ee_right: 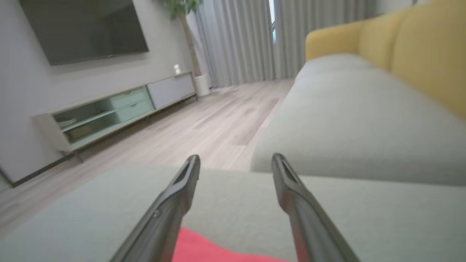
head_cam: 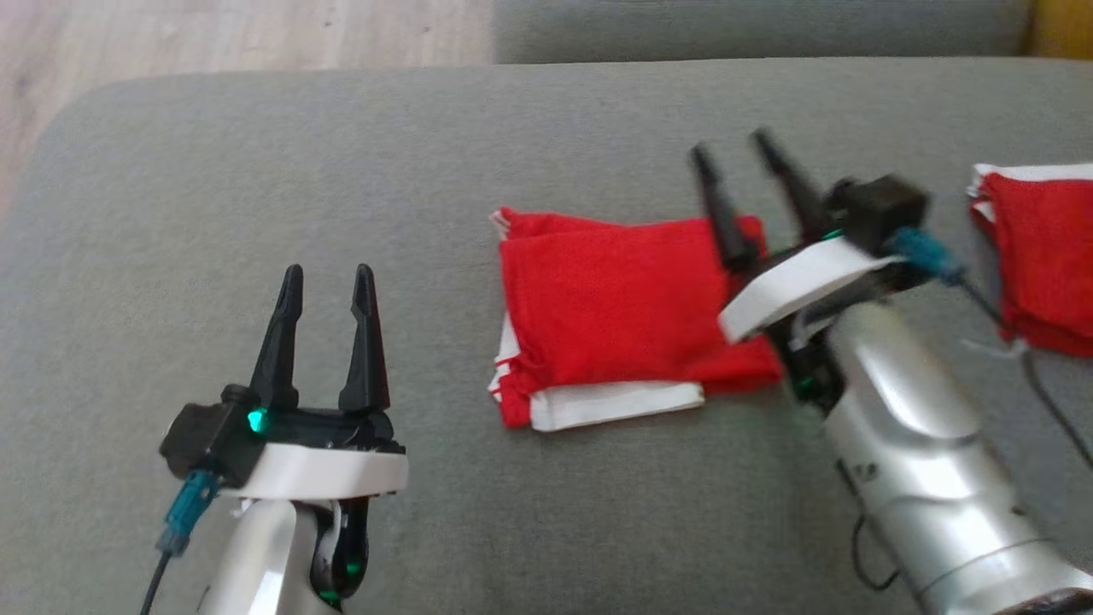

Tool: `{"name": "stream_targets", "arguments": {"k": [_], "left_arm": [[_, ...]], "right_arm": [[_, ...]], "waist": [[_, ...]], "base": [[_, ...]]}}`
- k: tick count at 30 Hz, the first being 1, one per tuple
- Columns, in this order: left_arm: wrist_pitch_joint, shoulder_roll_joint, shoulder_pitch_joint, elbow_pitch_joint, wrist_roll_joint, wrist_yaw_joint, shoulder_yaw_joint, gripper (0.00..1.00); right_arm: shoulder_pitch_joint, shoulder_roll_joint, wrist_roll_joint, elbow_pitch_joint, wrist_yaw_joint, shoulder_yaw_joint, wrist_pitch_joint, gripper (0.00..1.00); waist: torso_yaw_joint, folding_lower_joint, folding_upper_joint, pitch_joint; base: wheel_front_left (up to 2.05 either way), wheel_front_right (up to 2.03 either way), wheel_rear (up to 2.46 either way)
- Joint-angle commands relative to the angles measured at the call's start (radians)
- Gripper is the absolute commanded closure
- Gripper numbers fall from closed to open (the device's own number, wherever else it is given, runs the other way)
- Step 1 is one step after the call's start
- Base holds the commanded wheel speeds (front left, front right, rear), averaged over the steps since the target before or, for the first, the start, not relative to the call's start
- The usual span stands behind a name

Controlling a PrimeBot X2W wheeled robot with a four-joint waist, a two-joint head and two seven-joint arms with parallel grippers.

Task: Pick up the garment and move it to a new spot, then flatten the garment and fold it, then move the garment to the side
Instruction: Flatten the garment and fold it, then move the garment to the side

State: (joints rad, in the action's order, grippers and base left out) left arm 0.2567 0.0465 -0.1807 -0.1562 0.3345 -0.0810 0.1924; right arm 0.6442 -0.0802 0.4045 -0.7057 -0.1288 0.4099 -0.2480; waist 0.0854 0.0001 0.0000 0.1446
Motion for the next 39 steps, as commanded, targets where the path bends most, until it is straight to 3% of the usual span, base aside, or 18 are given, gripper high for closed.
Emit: {"name": "stream_targets", "arguments": {"k": [1, 7, 13, 22, 31, 39], "left_arm": [[0.005, 0.004, -0.048, 0.037, -0.007, -0.001, -0.038, 0.0], [0.005, 0.004, -0.05, 0.039, -0.015, -0.002, -0.043, 0.0], [0.005, 0.004, -0.038, 0.027, -0.022, -0.007, -0.042, 0.0], [0.005, 0.004, 0.003, 0.006, -0.029, -0.009, -0.052, 0.0], [0.005, 0.004, -0.011, 0.016, -0.029, -0.015, -0.045, 0.0], [0.005, 0.004, -0.042, 0.028, -0.024, -0.015, -0.021, 0.0]], "right_arm": [[-0.005, 0.003, -0.054, 0.062, -0.002, -0.038, -0.013, 0.0], [-0.13, -0.012, -0.254, 0.214, -0.002, -0.225, -0.014, 0.0], [-0.272, 0.013, -0.317, 0.309, -0.002, -0.344, -0.014, 0.0], [-0.4, 0.029, -0.282, 0.389, -0.002, -0.386, -0.014, 0.0], [-0.413, 0.03, -0.263, 0.428, -0.002, -0.384, -0.014, 0.0], [-0.359, 0.03, -0.281, 0.354, -0.002, -0.33, -0.006, 0.0]], "waist": [[-0.032, -0.0001, 0.0, -0.006], [-0.077, -0.0001, 0.0, -0.01], [-0.097, -0.0001, 0.0, -0.011], [-0.114, -0.0001, 0.0, -0.009], [-0.108, -0.0001, 0.0, 0.01], [-0.059, -0.0001, 0.0, 0.057]], "base": [[0.0, 0.0, 0.0], [0.0, 0.0, 0.0], [0.0, 0.0, 0.0], [0.0, 0.0, 0.0], [0.0, 0.0, 0.0], [0.0, 0.0, 0.0]]}}
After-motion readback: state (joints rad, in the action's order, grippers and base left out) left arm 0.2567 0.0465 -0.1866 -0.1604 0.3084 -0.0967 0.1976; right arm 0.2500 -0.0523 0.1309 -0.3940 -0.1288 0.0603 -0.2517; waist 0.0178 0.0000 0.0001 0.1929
